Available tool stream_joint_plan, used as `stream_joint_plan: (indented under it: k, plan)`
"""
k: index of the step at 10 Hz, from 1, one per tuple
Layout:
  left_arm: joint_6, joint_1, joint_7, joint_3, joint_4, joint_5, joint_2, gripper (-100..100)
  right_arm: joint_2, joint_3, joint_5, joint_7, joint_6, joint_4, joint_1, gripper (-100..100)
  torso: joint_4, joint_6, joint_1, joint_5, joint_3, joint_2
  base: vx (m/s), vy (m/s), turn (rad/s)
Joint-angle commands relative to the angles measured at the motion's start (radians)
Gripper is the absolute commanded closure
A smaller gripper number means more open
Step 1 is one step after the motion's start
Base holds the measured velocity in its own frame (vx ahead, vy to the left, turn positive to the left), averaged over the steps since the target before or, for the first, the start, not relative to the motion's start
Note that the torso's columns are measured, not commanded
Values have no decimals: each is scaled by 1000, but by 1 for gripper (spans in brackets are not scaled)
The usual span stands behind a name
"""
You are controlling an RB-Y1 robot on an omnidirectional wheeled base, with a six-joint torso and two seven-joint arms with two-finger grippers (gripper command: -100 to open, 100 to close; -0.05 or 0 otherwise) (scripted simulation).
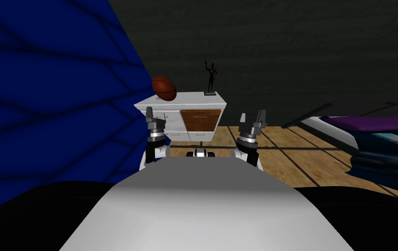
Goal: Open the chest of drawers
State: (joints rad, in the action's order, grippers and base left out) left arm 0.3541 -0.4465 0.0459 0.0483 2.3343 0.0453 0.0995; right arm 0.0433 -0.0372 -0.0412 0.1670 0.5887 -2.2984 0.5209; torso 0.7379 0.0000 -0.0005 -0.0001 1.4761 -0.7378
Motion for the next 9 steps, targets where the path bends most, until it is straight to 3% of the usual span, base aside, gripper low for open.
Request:
stream_joint_plan:
  k: [1, 9]
  plan:
    - [-5, 19, -6, -8, -50, -6, 34, -100, 0, 0, 0, 0, 0, 0, 0, 0, 0, 0, 0, 0, 0, 0, 25, -37, -23]
    - [-11, 62, -15, -23, -215, -17, 66, -100, 0, 0, 0, 0, 0, 0, 0, 0, 0, 0, 0, 0, 0, -1, 29, -43, -21]
